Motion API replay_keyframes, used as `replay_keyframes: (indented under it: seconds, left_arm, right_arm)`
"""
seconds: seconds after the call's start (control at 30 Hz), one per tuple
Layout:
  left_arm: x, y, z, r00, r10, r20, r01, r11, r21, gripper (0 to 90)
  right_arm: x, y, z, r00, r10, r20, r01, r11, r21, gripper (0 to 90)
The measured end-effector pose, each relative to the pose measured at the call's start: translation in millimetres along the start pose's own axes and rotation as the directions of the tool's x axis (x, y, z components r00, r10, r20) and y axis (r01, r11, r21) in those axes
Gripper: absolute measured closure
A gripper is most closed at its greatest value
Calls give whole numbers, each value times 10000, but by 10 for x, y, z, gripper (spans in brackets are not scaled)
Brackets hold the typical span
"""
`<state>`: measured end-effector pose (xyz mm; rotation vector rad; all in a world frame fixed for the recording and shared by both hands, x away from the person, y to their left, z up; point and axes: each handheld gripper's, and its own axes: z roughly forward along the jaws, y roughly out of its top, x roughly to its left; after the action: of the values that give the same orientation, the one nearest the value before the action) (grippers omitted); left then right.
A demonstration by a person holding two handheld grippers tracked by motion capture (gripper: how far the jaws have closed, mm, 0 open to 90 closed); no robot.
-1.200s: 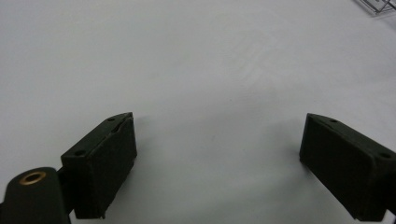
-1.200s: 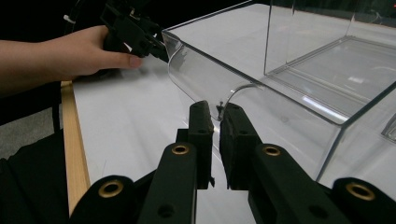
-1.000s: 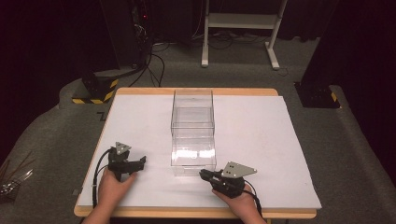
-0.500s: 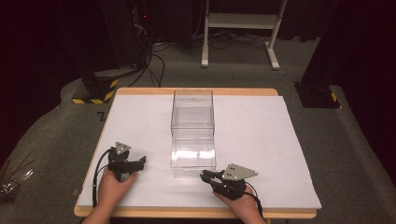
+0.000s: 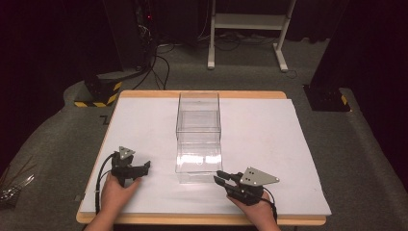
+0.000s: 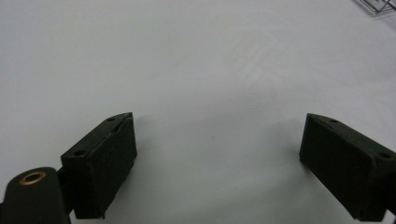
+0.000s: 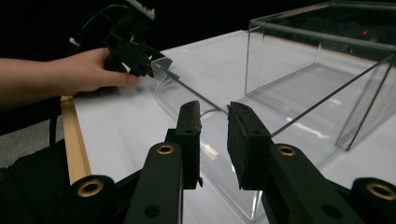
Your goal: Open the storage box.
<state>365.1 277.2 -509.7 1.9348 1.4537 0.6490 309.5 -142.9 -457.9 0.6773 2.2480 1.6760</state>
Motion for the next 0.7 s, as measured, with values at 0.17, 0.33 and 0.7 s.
replay_keyframes:
  seconds: [0.17, 0.33, 0.7]
  left_arm:
    - [0, 0, 1, 10000, -2, 0, 2, 10000, -6, 113]
    - [0, 0, 1, 10000, -4, 0, 4, 10000, -7, 113]
    - [1, 0, 0, 10000, 0, 15, 0, 10000, 8, 113]
  right_arm:
    - [-56, 60, -83, 9995, 20, 318, -5, 9989, -458, 733]
    - [-141, 78, -152, 9969, 157, 769, -104, 9976, -691, 708]
    - [-494, -53, -291, 9590, 659, 2756, -577, 9976, -377, 653]
